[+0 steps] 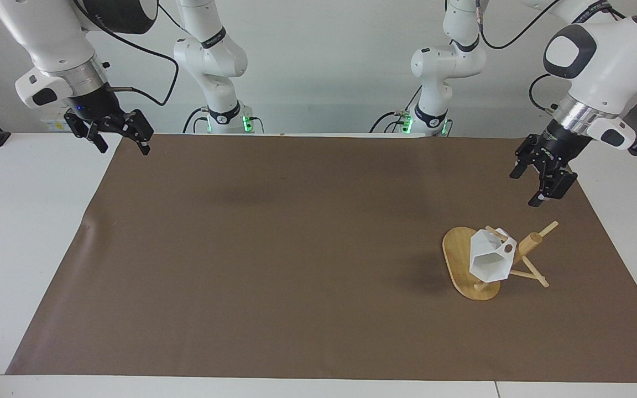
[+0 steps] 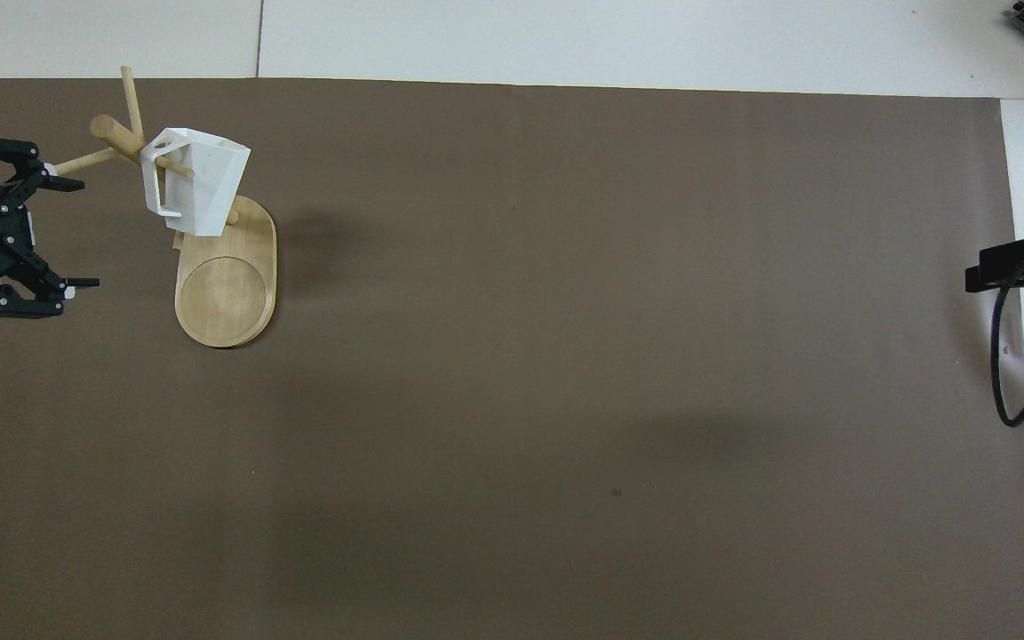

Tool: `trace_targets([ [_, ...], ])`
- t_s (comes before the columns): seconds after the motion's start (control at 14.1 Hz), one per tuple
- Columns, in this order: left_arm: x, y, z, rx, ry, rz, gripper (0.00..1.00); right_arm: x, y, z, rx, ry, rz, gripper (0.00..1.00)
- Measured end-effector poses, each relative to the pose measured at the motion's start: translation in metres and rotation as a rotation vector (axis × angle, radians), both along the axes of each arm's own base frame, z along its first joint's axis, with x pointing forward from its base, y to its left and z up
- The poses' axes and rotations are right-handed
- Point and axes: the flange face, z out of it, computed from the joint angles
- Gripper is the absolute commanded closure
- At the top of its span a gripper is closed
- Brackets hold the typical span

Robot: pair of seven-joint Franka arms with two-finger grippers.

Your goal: Hang cup on rack

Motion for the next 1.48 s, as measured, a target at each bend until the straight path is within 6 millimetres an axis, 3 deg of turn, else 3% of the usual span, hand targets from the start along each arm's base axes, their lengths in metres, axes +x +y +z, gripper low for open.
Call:
trace_targets([
  [0.42, -0.008, 0.003, 0.003, 0.210, 0.002, -0.585, 0.00, 0.000, 0.000, 0.000, 0.000, 0.000, 0.000, 0.00],
  [0.78, -0.020, 0.001, 0.032, 0.255, 0.032, -0.918, 0.00, 0.000, 0.000, 0.000, 0.000, 0.000, 0.000, 0.00],
  [1.06, -0.032, 0.001, 0.041, 0.256, 0.084, -1.106, 0.00, 0.000, 0.000, 0.000, 0.000, 0.000, 0.000, 0.00],
  [1.48, -0.034, -0.008, 0.048, 0.265, 0.070, -1.152, 0.00, 0.000, 0.000, 0.000, 0.000, 0.000, 0.000, 0.00],
])
